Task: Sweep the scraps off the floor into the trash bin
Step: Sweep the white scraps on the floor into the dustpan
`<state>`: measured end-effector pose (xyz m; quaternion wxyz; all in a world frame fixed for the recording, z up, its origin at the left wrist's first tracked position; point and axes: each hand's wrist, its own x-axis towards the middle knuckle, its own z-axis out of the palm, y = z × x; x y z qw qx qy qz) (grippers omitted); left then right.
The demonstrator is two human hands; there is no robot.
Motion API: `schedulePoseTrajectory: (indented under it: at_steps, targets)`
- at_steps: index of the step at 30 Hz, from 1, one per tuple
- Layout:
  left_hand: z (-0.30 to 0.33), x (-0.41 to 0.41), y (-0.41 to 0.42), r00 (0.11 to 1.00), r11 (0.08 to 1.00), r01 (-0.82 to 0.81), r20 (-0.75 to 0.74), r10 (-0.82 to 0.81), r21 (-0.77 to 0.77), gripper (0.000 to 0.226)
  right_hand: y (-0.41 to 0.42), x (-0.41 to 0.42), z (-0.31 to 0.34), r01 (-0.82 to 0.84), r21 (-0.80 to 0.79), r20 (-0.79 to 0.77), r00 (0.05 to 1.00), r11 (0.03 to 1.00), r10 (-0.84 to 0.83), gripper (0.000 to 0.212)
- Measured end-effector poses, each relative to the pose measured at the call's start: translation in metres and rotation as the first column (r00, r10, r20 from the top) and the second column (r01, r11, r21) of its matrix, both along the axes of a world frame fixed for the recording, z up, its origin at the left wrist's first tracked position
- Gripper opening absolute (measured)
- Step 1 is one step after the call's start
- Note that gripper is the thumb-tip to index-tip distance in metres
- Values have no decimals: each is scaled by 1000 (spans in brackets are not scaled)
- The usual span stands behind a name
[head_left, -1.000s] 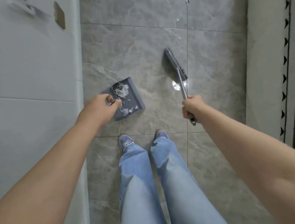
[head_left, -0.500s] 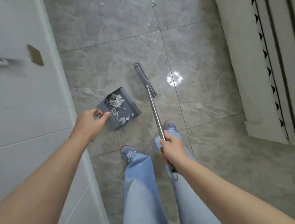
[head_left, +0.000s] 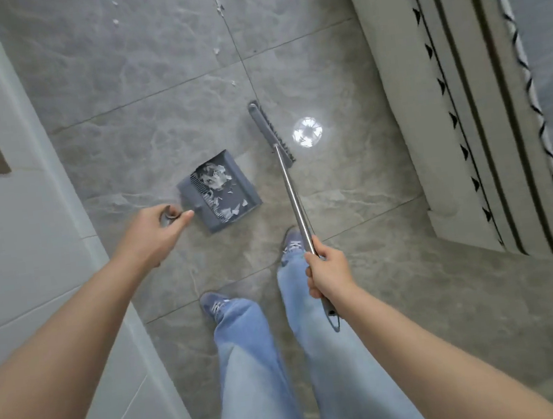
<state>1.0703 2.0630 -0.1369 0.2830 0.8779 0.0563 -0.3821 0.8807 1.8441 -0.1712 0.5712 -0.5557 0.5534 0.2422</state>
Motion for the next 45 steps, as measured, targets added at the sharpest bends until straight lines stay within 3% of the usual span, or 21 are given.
schedulePoseTrajectory:
  at_steps: [8,12,14,18,22,27,30,33,36,39,42,45]
  targets:
    - [-11,28,-163,962,961,273,-19,-274,-43,39,-206,8,8,289,-196,-93,946,937,-311,47]
    - [-21,29,-216,984,981,178,-8,-179,-80,34,-265,-3,-11,471,-180,-150,855,864,-497,41]
    - [-26,28,-234,987,985,157,1,-158,-73,32,-279,-10,-31,487,-175,-174,840,855,-514,40]
    - [-27,29,-247,989,987,149,11,-149,-68,29,-235,-15,-53,295,-141,-255,911,945,-323,42]
    - [-26,27,-239,984,985,173,41,-173,-11,34,-159,-25,-24,151,-35,-171,973,988,-154,52]
    - [-26,21,-241,977,980,199,70,-200,12,30,-125,-48,25,266,97,-52,964,959,-262,50]
    - [-24,21,-243,975,978,210,74,-211,17,26,-126,-44,28,302,46,-39,953,952,-301,51]
    - [-24,23,-241,972,975,223,77,-224,18,23,-149,-18,9,270,-70,-67,959,960,-274,55]
    - [-19,19,-246,972,973,229,59,-228,-13,27,-175,18,-12,274,-85,-117,952,958,-282,53]
    - [-15,22,-249,970,971,240,56,-238,-20,23,-159,46,-18,287,-48,-188,938,957,-291,45]
    - [-18,28,-242,973,972,230,33,-228,-41,19,-110,63,-5,336,61,-229,921,940,-315,53]
    - [-11,36,-234,975,975,220,-36,-221,-41,27,-66,83,28,407,107,-204,902,907,-381,38]
